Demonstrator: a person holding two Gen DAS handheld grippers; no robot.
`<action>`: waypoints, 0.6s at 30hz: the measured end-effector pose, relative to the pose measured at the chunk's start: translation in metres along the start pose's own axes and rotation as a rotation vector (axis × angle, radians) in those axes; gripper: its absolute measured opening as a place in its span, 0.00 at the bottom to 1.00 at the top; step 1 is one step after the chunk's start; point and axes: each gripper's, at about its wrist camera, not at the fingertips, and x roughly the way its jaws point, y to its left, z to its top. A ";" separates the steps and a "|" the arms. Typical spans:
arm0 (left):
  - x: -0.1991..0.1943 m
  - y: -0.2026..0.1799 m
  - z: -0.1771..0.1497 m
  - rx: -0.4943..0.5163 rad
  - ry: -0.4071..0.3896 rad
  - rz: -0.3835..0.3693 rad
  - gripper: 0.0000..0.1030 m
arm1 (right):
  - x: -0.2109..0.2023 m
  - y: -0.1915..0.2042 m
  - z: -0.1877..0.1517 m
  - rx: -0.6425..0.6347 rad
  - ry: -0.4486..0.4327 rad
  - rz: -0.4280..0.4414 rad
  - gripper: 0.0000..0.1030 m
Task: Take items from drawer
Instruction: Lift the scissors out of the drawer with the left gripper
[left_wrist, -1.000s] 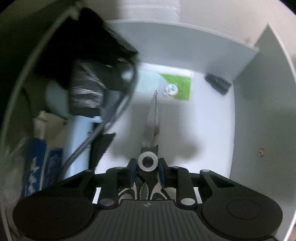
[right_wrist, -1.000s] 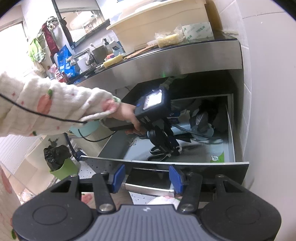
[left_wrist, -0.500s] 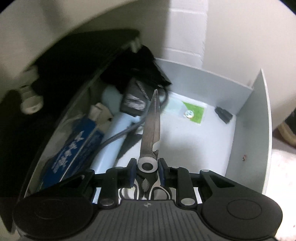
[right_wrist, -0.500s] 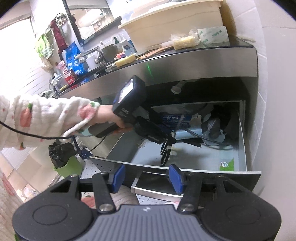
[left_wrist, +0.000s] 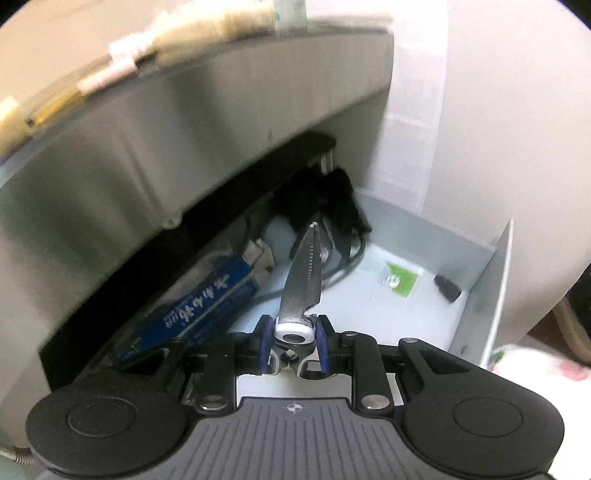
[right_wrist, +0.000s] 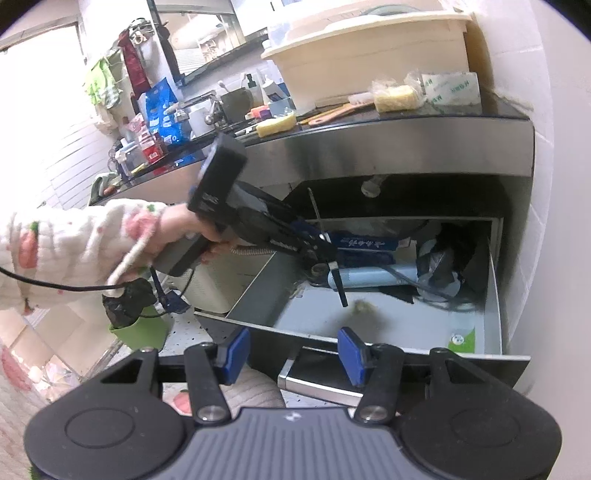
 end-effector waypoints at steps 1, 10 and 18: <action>-0.008 -0.001 0.003 -0.005 -0.013 0.003 0.24 | -0.001 0.001 0.001 -0.005 -0.005 -0.003 0.51; -0.091 -0.011 0.040 -0.021 -0.148 0.028 0.24 | -0.015 0.006 0.024 -0.060 -0.088 -0.114 0.51; -0.165 0.001 0.084 -0.073 -0.236 0.070 0.24 | -0.026 0.011 0.031 -0.057 -0.144 -0.075 0.51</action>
